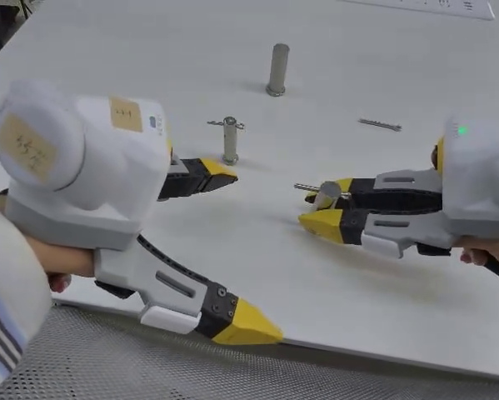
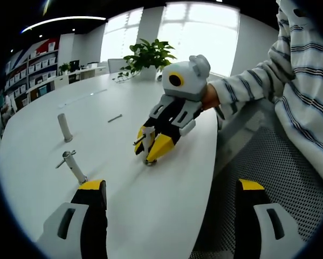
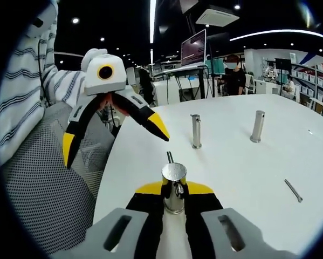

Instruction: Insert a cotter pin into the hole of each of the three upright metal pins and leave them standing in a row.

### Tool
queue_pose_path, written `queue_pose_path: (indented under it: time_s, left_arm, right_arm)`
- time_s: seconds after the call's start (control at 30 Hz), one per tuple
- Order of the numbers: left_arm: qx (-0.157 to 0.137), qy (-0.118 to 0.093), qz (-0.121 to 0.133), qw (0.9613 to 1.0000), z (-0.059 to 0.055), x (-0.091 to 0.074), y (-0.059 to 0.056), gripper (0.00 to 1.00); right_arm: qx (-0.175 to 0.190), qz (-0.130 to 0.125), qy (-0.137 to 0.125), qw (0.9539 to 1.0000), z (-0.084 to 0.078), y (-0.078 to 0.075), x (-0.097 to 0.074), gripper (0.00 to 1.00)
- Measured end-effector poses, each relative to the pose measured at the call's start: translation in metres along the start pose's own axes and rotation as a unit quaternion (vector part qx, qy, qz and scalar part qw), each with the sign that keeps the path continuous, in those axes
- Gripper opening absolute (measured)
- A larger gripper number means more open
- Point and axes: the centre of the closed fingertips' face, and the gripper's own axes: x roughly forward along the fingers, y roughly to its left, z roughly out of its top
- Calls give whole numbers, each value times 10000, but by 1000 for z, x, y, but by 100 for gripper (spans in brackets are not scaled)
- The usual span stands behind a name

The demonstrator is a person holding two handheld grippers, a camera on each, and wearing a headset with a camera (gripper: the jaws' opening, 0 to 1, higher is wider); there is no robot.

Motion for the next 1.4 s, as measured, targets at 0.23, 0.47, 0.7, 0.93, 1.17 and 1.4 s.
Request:
queue_pose_path:
  time_s: [0.23,0.47,0.7,0.93,1.17,1.4]
  left_arm:
    - [-29,83,39,10000,-4,-2,0,99]
    - [-145,157,195,9996,-9,-5,5,99]
    - [-345,158,273,9989,-12,-7,6,99]
    - [-378,227,276,9986,-15,-8,5,99]
    - [-451,193,300,9983,-14,-9,6,99]
    - [-484,203,294,9982,-15,-8,5,99]
  right_arm:
    - [-156,-63,154,9997,2,-12,0,9]
    - [-247,-290,215,9990,9,-38,-1,9]
    - [-394,-350,267,9983,9,-62,1,9]
    - [-455,-305,227,9982,9,-67,5,9]
    - [-429,-275,138,9986,10,-66,6,9]
    - [-622,-310,132,9975,11,-63,6,9]
